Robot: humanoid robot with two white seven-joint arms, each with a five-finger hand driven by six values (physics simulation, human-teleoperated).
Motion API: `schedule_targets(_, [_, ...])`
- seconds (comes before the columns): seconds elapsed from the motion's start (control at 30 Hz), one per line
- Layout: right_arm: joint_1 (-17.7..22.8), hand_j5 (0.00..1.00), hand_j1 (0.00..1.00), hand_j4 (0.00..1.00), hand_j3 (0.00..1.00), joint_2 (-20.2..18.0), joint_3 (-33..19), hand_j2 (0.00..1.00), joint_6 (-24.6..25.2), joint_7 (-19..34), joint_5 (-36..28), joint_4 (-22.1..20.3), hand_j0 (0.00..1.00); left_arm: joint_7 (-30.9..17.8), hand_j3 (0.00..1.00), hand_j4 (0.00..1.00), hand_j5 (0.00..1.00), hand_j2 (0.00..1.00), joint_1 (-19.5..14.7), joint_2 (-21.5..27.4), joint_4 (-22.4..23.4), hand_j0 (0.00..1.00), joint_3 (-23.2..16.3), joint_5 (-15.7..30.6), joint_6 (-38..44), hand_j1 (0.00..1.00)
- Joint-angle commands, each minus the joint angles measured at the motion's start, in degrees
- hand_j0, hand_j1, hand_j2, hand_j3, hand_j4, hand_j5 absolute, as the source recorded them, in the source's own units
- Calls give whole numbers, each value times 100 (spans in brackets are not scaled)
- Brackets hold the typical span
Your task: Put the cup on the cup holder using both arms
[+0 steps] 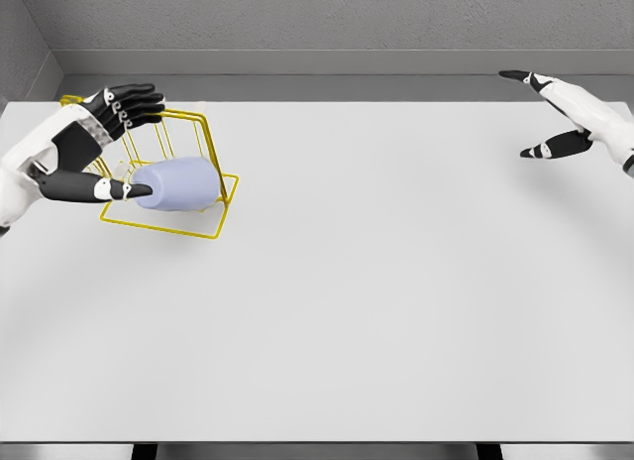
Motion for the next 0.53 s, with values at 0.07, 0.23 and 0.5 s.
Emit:
schedule_targets(0.07, [9,100,100,100,100,-13,-15,100,6,-3,-38,-3,100,-289,100,100,100,100,184,127,-233,100,77,51,-554,100])
schedule_targets(0.23, [44,100,100,100,100,-92,-15,100,6,-12,-38,-12,100,-757,100,100,100,100,624,453,-462,100,350,-11,-2033,100])
schedule_targets(0.5, [457,100,100,100,100,-101,-533,100,6,-12,-21,-65,100,-757,100,100,100,100,1011,391,-576,100,-2,-336,-2033,100])
